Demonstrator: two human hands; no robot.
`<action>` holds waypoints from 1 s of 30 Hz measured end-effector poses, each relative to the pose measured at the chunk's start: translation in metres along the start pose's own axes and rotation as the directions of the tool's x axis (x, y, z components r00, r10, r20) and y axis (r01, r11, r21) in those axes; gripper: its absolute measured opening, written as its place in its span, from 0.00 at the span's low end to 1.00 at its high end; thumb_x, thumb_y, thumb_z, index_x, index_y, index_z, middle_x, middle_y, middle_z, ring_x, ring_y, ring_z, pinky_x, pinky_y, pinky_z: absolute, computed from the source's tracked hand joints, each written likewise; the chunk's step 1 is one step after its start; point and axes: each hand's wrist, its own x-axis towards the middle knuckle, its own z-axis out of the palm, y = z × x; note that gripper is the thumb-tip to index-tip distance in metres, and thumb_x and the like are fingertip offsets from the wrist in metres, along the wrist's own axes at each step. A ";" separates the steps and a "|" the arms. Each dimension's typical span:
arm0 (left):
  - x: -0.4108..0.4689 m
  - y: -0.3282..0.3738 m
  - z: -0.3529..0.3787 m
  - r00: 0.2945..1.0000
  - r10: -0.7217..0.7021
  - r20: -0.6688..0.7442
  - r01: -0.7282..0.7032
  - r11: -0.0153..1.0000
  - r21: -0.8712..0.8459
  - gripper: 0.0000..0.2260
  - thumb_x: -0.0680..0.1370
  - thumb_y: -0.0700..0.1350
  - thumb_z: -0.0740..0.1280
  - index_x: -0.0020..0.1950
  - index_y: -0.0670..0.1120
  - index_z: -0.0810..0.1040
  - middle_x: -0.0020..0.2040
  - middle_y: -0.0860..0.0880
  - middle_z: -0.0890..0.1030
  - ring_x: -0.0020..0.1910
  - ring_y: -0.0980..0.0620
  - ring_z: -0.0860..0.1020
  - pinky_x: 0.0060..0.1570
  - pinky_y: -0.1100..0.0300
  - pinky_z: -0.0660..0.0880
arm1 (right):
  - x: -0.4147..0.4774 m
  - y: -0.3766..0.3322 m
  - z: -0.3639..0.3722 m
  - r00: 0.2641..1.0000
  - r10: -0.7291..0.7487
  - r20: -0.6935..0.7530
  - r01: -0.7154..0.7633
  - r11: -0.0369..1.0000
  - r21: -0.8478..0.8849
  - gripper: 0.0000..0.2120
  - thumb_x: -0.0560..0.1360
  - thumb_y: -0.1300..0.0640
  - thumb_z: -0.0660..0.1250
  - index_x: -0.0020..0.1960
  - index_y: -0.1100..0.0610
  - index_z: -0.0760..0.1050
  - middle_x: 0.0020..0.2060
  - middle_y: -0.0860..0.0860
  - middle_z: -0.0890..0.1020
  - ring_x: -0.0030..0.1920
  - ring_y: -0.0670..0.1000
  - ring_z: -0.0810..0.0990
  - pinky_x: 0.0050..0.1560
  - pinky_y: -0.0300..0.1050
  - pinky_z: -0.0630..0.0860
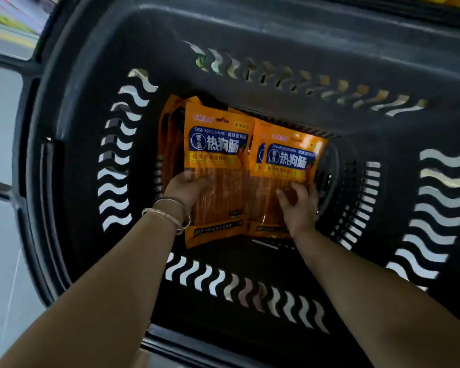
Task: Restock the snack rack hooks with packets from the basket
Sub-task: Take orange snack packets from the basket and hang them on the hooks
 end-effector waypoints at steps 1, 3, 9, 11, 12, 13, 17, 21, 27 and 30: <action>-0.001 0.000 0.000 1.000 0.004 -0.004 -0.004 1.000 0.001 0.07 0.73 0.46 0.71 0.50 0.47 0.82 0.47 0.45 0.84 0.46 0.45 0.83 0.55 0.46 0.77 | 0.001 0.001 -0.001 0.999 -0.029 0.028 0.029 1.000 0.005 0.21 0.74 0.44 0.67 0.65 0.49 0.73 0.75 0.53 0.57 0.74 0.55 0.55 0.71 0.51 0.56; -0.003 0.000 0.000 1.000 0.004 -0.003 -0.004 1.000 -0.004 0.06 0.73 0.47 0.71 0.49 0.48 0.82 0.47 0.45 0.84 0.47 0.45 0.83 0.56 0.45 0.77 | 0.005 0.000 -0.003 0.994 -0.068 0.088 0.062 0.996 0.063 0.18 0.73 0.45 0.69 0.60 0.50 0.75 0.71 0.53 0.64 0.71 0.55 0.62 0.68 0.50 0.64; -0.011 0.000 0.000 0.999 -0.014 -0.033 0.014 1.000 -0.007 0.01 0.74 0.46 0.71 0.45 0.50 0.80 0.47 0.45 0.84 0.48 0.44 0.82 0.58 0.45 0.75 | 0.026 -0.009 -0.012 0.987 0.153 0.044 -0.158 0.910 0.383 0.31 0.66 0.53 0.77 0.64 0.53 0.65 0.62 0.54 0.73 0.61 0.54 0.73 0.62 0.51 0.71; -0.015 0.002 0.002 0.999 -0.009 -0.031 0.009 1.000 -0.010 0.01 0.74 0.45 0.71 0.45 0.49 0.80 0.45 0.45 0.84 0.47 0.44 0.82 0.57 0.45 0.76 | 0.028 -0.010 -0.018 0.968 0.245 0.050 -0.243 0.869 0.432 0.39 0.63 0.54 0.79 0.67 0.53 0.63 0.57 0.50 0.76 0.56 0.51 0.76 0.59 0.50 0.73; -0.016 0.005 0.003 0.999 -0.002 -0.033 0.002 1.000 -0.009 0.01 0.74 0.45 0.71 0.44 0.49 0.80 0.44 0.46 0.84 0.46 0.45 0.82 0.56 0.46 0.77 | 0.029 -0.012 -0.021 0.962 0.264 0.072 -0.268 0.852 0.450 0.36 0.62 0.54 0.79 0.65 0.52 0.66 0.53 0.48 0.78 0.53 0.50 0.78 0.56 0.48 0.74; -0.018 0.007 0.003 0.999 0.007 -0.042 -0.007 1.000 0.002 0.01 0.73 0.46 0.71 0.43 0.50 0.81 0.43 0.47 0.84 0.45 0.45 0.82 0.55 0.48 0.77 | 0.028 -0.013 -0.025 0.956 0.274 0.107 -0.291 0.827 0.481 0.30 0.63 0.54 0.79 0.61 0.50 0.70 0.50 0.47 0.80 0.50 0.50 0.79 0.52 0.47 0.76; -0.039 0.030 0.005 0.999 0.025 -0.020 -0.025 0.999 0.032 0.11 0.71 0.49 0.73 0.51 0.50 0.79 0.50 0.47 0.83 0.50 0.45 0.81 0.56 0.47 0.77 | 0.007 -0.028 -0.052 0.954 0.225 0.197 -0.299 0.743 0.599 0.19 0.63 0.56 0.79 0.49 0.47 0.75 0.47 0.48 0.83 0.46 0.49 0.82 0.48 0.46 0.77; -0.088 0.061 0.012 0.991 0.129 -0.016 -0.127 0.985 0.117 0.11 0.74 0.60 0.66 0.49 0.55 0.75 0.52 0.47 0.82 0.51 0.45 0.80 0.56 0.45 0.76 | -0.032 -0.055 -0.092 0.983 0.072 0.171 -0.165 0.761 0.628 0.19 0.66 0.62 0.76 0.55 0.50 0.76 0.50 0.49 0.83 0.49 0.50 0.81 0.53 0.47 0.76; -0.188 0.096 0.016 0.927 0.375 -0.014 -0.361 0.901 0.240 0.16 0.79 0.58 0.59 0.59 0.50 0.75 0.51 0.47 0.81 0.51 0.47 0.78 0.53 0.57 0.71 | -0.104 -0.091 -0.177 0.995 -0.104 0.007 0.081 0.815 0.574 0.10 0.75 0.51 0.68 0.55 0.52 0.78 0.50 0.50 0.82 0.51 0.49 0.80 0.53 0.44 0.72; -0.238 0.112 0.024 0.894 0.445 0.048 -0.445 0.872 0.205 0.12 0.80 0.54 0.59 0.59 0.50 0.73 0.54 0.43 0.80 0.55 0.44 0.77 0.54 0.55 0.71 | -0.137 -0.098 -0.230 0.984 -0.161 -0.075 0.176 0.824 0.539 0.19 0.78 0.45 0.61 0.65 0.53 0.74 0.59 0.53 0.79 0.58 0.52 0.76 0.57 0.43 0.67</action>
